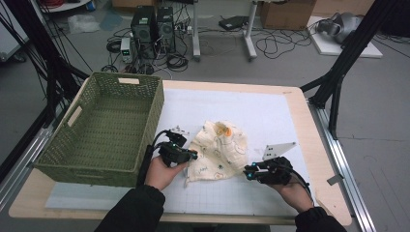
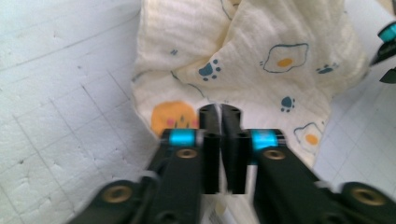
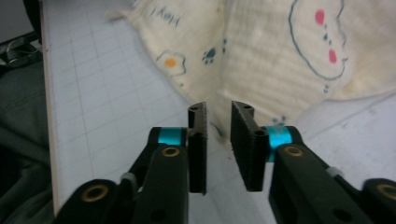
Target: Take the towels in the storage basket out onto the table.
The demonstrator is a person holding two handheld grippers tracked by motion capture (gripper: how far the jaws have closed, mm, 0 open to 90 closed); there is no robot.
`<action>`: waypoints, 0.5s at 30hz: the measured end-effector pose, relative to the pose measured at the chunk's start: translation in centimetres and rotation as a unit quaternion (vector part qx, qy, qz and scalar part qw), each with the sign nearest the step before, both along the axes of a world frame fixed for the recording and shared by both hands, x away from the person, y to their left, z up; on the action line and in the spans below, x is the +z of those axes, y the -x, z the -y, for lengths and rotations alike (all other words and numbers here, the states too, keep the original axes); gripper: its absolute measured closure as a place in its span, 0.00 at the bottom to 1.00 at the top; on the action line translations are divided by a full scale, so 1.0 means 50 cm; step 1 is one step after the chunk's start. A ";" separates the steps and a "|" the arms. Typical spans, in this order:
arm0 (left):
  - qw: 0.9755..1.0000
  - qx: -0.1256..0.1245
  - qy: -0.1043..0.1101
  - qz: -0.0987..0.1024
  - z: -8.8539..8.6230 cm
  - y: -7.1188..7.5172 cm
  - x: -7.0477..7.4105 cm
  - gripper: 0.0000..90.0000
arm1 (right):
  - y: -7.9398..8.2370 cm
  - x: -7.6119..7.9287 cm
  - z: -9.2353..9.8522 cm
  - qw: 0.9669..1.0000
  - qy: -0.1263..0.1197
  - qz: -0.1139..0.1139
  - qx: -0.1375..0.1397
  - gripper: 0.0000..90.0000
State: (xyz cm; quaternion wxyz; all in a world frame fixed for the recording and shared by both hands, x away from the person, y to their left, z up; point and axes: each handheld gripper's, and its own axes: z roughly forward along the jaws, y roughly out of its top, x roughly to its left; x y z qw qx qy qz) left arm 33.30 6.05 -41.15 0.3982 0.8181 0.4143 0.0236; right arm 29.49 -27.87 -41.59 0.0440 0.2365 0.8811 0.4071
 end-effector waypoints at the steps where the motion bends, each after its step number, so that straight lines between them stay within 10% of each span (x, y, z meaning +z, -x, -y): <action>1: 1.000 0.000 0.000 0.001 0.003 0.001 -0.002 0.87 | -0.003 0.002 0.002 1.000 -0.002 0.005 -0.001 0.80; 6: 1.000 -0.017 -0.016 -0.002 0.027 0.003 -0.020 0.81 | -0.057 0.002 0.024 0.999 -0.018 0.027 -0.039 0.78; 11: 0.999 -0.014 -0.047 0.010 0.040 0.002 -0.047 0.86 | -0.096 -0.031 0.010 0.999 -0.023 0.004 -0.048 0.70; 15: 0.999 -0.013 -0.038 0.000 0.034 -0.004 -0.048 0.99 | -0.107 -0.057 -0.016 0.999 0.004 -0.019 -0.036 0.88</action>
